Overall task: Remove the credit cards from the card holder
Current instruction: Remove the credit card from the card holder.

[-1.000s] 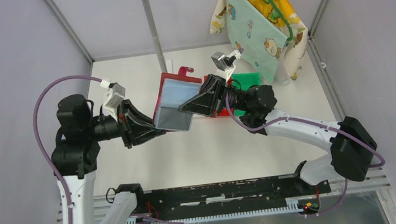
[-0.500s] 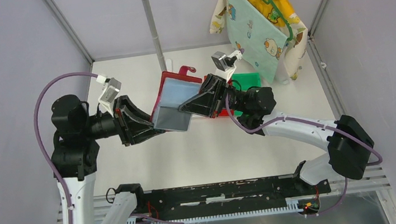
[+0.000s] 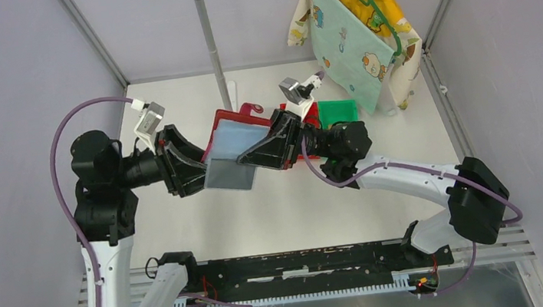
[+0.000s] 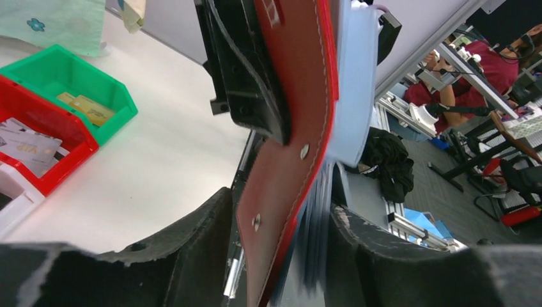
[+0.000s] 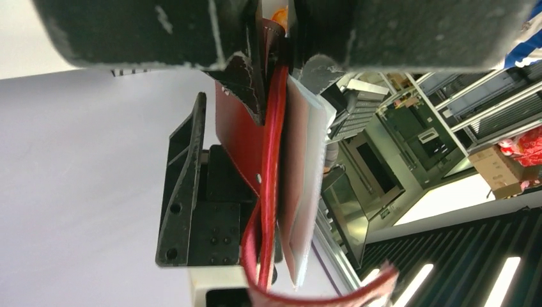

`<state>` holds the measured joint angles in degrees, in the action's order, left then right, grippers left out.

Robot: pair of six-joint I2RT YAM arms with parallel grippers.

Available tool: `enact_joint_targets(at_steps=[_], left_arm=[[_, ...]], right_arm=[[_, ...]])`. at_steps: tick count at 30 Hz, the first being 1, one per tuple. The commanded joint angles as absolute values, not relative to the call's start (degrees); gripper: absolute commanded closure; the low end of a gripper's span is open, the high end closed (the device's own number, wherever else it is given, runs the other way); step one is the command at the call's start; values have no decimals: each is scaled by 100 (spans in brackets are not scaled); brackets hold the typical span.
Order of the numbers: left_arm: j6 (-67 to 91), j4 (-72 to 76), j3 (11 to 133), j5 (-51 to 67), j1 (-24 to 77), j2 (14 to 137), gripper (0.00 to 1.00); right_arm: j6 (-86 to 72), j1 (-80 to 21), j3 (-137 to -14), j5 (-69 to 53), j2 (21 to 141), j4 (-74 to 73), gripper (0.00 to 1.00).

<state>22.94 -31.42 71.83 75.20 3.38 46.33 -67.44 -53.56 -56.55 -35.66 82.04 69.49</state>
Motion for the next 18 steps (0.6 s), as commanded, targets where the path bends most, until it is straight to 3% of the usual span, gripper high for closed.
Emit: enact_joint_targets(at_steps=[1, 3, 5, 6, 9, 12, 18], left_arm=[[2890, -2366, 6979, 7085, 320, 4614, 55], [2764, -2449, 6966, 7108, 320, 4593, 75], [2584, -2667, 7022, 7104, 317, 4624, 85], [2538, -2754, 7063, 7108, 317, 4647, 88], [2371, -3066, 7281, 7109, 317, 4759, 92], [2535, -3067, 7377, 7116, 321, 4830, 93], [3352, -2754, 7425, 7184, 316, 4996, 95]], right_arm=[[-6671, -5640, -5965, -4115, 8182, 7255, 79], [-6659, -5643, -5918, -4087, 8138, 7294, 65], [-6572, -5638, -5888, -4089, 8059, 7241, 38], [-6438, -5627, -5869, -4087, 8001, 7154, 26], [-5759, -5569, -5704, -4008, 7676, 6673, 2], [-4754, -5503, -5370, -3874, 7225, 6172, 2], [-1133, -5558, -4852, -2828, 6157, 3848, 2]])
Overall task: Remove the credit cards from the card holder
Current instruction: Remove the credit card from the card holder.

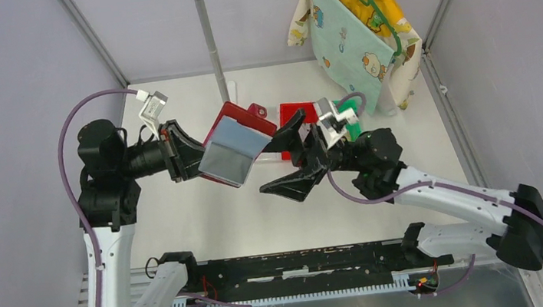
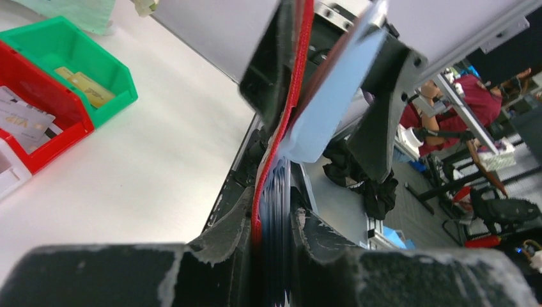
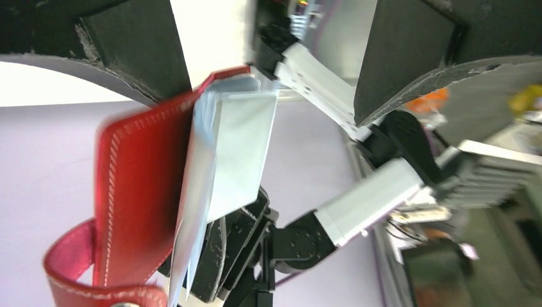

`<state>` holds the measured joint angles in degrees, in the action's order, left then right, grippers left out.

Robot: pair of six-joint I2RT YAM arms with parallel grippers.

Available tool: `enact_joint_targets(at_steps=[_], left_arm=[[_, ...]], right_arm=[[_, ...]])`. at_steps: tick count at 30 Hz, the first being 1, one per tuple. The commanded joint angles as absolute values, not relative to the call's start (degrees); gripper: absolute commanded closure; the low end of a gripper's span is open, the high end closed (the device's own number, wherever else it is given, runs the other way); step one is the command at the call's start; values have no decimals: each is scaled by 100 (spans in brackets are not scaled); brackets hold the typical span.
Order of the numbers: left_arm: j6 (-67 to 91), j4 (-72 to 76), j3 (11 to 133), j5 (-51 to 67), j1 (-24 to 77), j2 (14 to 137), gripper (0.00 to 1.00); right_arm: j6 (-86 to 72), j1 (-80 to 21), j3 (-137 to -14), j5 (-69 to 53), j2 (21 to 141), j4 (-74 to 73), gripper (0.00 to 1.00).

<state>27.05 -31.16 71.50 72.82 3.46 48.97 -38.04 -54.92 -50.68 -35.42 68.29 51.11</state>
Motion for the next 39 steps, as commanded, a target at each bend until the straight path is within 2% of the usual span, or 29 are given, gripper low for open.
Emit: enact_joint_targets(at_steps=[1, 6, 15, 20, 29, 39], left_arm=[[3403, -2728, 7441, 7177, 318, 5014, 96], [3581, -2725, 7444, 7065, 322, 5034, 98], [3752, -2752, 7297, 6893, 318, 4970, 98], [3691, -2812, 7305, 6916, 323, 4975, 98], [3687, -2818, 7351, 7036, 323, 4985, 98], [3549, -2865, 7433, 7164, 324, 4969, 98]], right_arm=[[-745, -5583, -4744, -2582, 6027, 3765, 2], [511, -5786, -4434, -1921, 5763, 4164, 2], [2496, -6748, -4989, -996, 6225, 3655, 2], [2637, -6904, -4961, -560, 6289, 4029, 2], [2766, -7381, -4686, 1607, 6512, 5417, 2], [2053, -7392, -4679, 2563, 6582, 5961, 2]])
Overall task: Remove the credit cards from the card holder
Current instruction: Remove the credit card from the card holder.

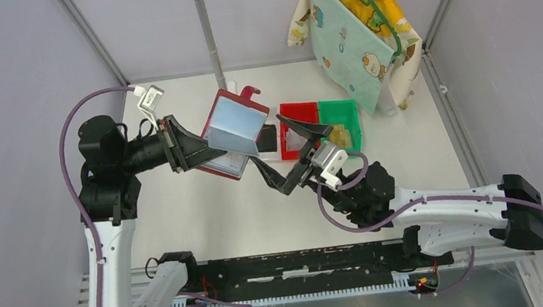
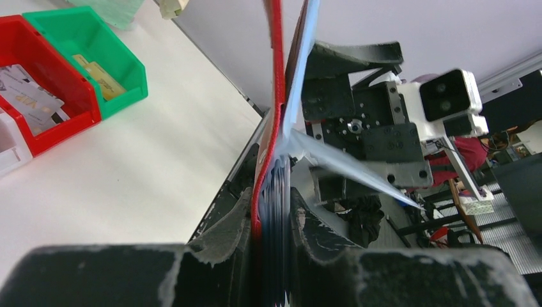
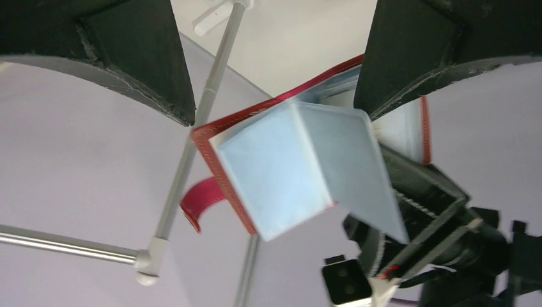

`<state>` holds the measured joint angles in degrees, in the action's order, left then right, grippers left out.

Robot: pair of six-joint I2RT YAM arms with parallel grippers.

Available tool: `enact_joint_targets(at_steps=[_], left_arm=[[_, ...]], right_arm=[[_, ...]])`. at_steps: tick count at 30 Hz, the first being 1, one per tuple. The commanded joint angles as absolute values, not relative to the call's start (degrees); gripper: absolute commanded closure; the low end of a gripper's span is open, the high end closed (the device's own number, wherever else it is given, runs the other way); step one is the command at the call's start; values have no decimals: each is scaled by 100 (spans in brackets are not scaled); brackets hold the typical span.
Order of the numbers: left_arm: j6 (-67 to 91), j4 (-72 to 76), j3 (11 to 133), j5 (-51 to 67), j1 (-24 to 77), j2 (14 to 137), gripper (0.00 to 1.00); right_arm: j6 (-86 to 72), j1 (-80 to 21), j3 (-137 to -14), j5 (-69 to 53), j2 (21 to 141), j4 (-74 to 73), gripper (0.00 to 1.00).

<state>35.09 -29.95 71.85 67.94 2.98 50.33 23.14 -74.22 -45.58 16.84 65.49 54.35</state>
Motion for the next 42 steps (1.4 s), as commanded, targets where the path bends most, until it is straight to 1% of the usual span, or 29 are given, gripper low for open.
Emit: enact_joint_targets(at_steps=[1, 9, 12, 16, 20, 24, 27, 31, 35, 36, 38, 41, 42], left_arm=[[3532, -2865, 7443, 7196, 317, 4973, 98], [2926, -3072, 7542, 7554, 322, 4911, 97], [2465, -3469, 7637, 7706, 323, 4945, 97], [2018, -3864, 7750, 7796, 322, 4982, 97], [1784, -4005, 7812, 7872, 317, 4958, 97], [1675, -4019, 7863, 7918, 318, 4918, 96], [1395, -4273, 7946, 7911, 324, 4915, 96], [1165, -4482, 7983, 7893, 319, 4945, 96], [940, -4668, 8027, 7879, 321, 4982, 95], [853, -4732, 8063, 7866, 324, 4992, 95], [622, -4919, 8108, 7798, 320, 5000, 95], [240, -5231, 8162, 7700, 321, 5022, 95], [132, -5330, 8184, 7678, 322, 5032, 95]], right_arm=[[1930, -7386, -4689, 2633, 6583, 5931, 2], [896, -7194, -4674, 2148, 6372, 5780, 2], [422, -7017, -4740, 1509, 6270, 5703, 2], [-496, -6697, -4878, 334, 6255, 5537, 2], [-1217, -6438, -4893, -415, 6307, 5678, 2], [-1779, -6154, -5079, -1275, 6454, 5599, 8], [-1888, -6091, -5260, -1767, 6528, 5359, 11], [-1816, -6080, -5555, -2278, 6628, 4841, 17], [-1531, -6073, -6087, -2620, 6826, 3884, 22], [-1468, -6073, -6189, -2608, 6858, 3659, 26], [-1390, -6066, -6389, -2575, 6924, 3341, 38], [-1321, -6054, -6667, -2443, 7042, 2809, 66], [-1325, -6041, -6762, -2403, 7081, 2670, 72]])
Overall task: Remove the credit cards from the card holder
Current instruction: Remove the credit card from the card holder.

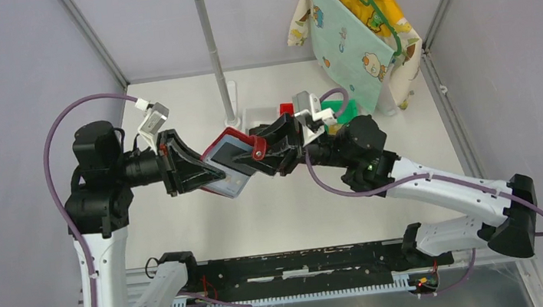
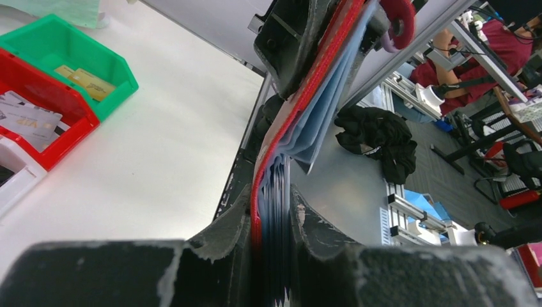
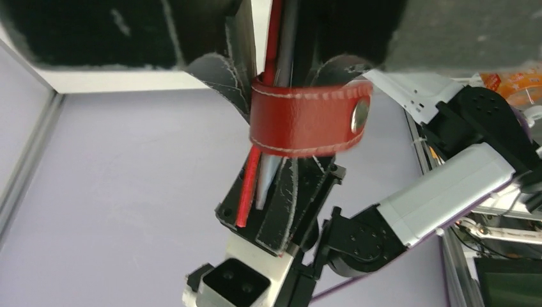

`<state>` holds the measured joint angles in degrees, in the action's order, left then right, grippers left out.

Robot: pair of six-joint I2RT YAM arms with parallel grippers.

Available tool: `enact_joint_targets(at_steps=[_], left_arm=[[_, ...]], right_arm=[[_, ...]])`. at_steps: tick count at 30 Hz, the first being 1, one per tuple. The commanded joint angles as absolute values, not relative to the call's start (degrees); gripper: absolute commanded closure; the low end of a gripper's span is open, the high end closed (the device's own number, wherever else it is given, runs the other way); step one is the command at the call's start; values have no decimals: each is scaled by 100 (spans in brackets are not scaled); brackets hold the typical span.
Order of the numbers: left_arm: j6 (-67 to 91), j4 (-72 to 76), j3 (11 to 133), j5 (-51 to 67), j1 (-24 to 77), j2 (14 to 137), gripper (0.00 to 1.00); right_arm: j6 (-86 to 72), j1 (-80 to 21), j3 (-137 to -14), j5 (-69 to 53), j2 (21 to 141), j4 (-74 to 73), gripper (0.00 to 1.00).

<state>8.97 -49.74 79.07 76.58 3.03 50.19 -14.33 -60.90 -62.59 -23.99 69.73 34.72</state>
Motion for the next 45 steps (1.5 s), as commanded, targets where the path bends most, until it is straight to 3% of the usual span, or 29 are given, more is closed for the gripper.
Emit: enact_joint_targets(at_steps=[1, 4, 5, 8, 9, 13, 19, 25, 29, 33, 35, 38, 42, 45], left_arm=[[51, -5418, 8209, 7663, 320, 5048, 95], [-306, -5639, 8297, 7581, 317, 5083, 93], [-343, -5656, 8307, 7550, 322, 5082, 87], [-410, -5668, 8277, 7466, 318, 5074, 37], [-398, -5661, 8260, 7428, 322, 5069, 27], [256, -5102, 7920, 7313, 319, 4913, 7], [2202, -3105, 6992, 6928, 318, 4297, 8], [3603, -1675, 6757, 6674, 317, 4137, 12], [4415, -763, 6765, 6803, 319, 4199, 26], [4670, -457, 6790, 6780, 318, 4270, 54], [4693, -438, 6785, 6716, 319, 4288, 61], [4803, -393, 6772, 6677, 323, 4321, 61], [5246, 111, 6620, 6762, 316, 4330, 54], [5389, 280, 6476, 6840, 317, 4271, 57]], right_arm=[[-1355, -6033, -6795, -2391, 7101, 2604, 74], [-1427, -6004, -6765, -2391, 7089, 2621, 79], [-1472, -5988, -6714, -2398, 7070, 2712, 82], [-1956, -5919, -6388, -2399, 7005, 3544, 94], [-2244, -5893, -6261, -2395, 7022, 3933, 100], [-3700, -5678, -5775, -2310, 7155, 5901, 100], [-5621, -5649, -5378, -1479, 7699, 8427, 100], [-6308, -5669, -5436, -1246, 8131, 9224, 100], [-6350, -5686, -5264, -1037, 8159, 9369, 100], [-6570, -5740, -5211, -824, 8332, 9764, 100], [-6646, -5801, -5253, -779, 8443, 9872, 100], [-6710, -5895, -5306, -688, 8569, 9978, 100], [-6813, -5973, -5362, -557, 8733, 10165, 100], [-6853, -5976, -5345, -429, 8784, 10288, 100]])
